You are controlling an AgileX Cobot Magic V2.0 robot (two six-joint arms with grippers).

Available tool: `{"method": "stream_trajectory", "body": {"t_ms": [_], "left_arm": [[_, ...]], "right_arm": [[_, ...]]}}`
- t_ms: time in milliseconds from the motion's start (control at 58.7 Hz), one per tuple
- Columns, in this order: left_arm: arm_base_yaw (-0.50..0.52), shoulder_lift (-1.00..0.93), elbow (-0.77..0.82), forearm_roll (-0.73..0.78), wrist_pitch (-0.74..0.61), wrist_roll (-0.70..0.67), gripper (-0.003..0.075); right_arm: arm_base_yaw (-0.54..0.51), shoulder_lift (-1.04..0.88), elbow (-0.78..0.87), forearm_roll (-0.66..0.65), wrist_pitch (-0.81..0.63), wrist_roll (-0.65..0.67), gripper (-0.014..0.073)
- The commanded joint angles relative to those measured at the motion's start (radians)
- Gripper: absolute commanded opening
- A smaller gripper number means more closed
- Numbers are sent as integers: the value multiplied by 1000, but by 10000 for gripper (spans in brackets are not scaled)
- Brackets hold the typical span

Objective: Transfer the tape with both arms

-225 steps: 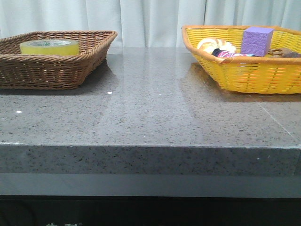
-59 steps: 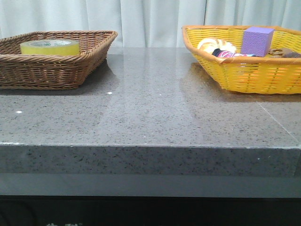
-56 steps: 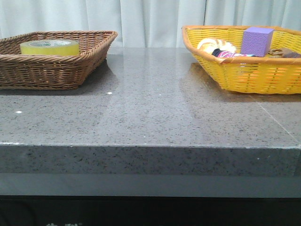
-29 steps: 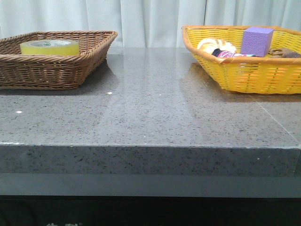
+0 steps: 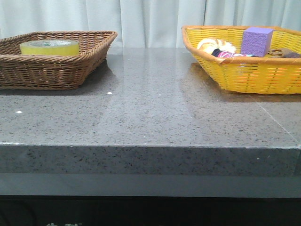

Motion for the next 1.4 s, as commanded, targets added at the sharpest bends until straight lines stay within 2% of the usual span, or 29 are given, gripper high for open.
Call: {"method": "stream_trajectory", "body": {"t_ms": [0,119,273,1381], "left_arm": [[-6,-18,39,-6,-87,-1,-20],[-6,-18,39,-6,-87,-1,-20],[-6,-18,39,-6,-87,-1,-20],[-6,-18,39,-6,-87,-1,-20]], "right_arm": [[-6,-27,-25,-2,-87,-7,-67],[-6,-27,-25,-7,-81,-22,-67],[-6,-27,-25,19,-80,-127,-67],[-8,-27,-25,13,-124,-122,-67]]}}
